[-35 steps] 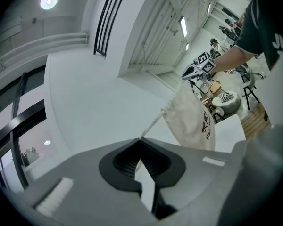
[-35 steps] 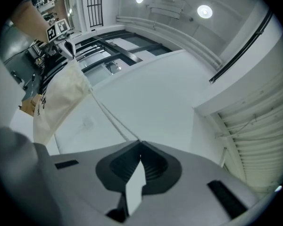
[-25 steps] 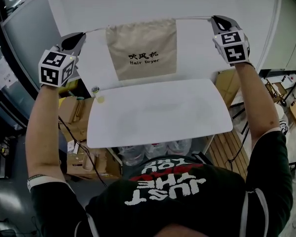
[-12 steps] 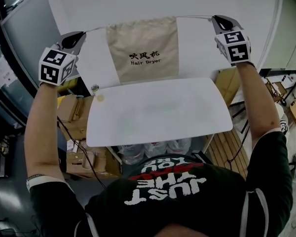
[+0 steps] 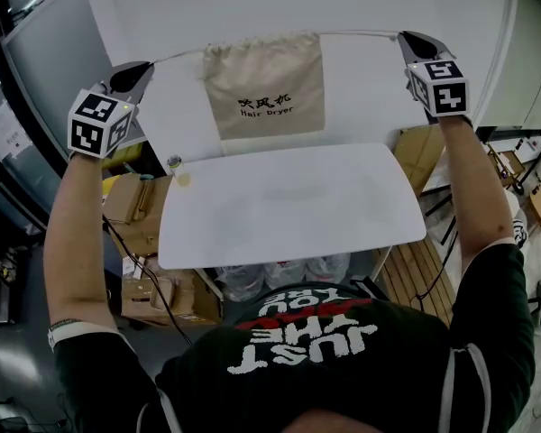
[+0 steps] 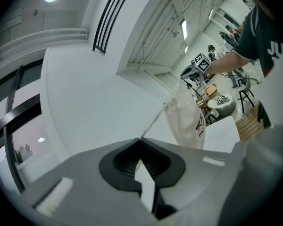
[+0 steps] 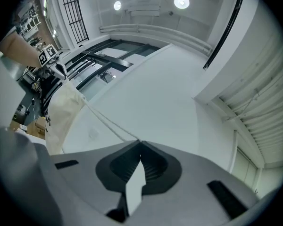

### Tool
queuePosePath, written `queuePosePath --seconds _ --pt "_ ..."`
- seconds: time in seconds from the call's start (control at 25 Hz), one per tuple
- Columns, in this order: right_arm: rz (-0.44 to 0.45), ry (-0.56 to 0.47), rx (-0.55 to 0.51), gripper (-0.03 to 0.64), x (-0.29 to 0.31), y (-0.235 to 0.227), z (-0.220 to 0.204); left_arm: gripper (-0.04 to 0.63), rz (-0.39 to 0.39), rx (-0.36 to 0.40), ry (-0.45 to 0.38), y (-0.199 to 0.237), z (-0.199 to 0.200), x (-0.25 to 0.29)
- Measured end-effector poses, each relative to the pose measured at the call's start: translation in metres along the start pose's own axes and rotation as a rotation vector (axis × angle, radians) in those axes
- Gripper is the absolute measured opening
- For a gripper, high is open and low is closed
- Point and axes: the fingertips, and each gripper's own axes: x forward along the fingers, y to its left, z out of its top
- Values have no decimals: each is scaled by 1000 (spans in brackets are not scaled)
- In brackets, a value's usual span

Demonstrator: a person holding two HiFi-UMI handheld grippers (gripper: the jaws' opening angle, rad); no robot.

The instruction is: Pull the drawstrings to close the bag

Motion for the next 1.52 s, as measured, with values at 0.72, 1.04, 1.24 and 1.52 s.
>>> queuePosePath --seconds 0.72,1.04,1.24,1.52 --pt "50 -77 314 9 5 -11 -6 9 -37 -26 6 -1 -10 6" --pt "45 -77 359 9 5 -22 -18 9 -38 -9 20 4 -11 5" --pt "35 -82 384 9 1 -30 -22 9 -40 -8 23 4 -10 3" --pt "33 -66 396 9 4 -38 -37 9 -44 -16 48 8 -20 8"
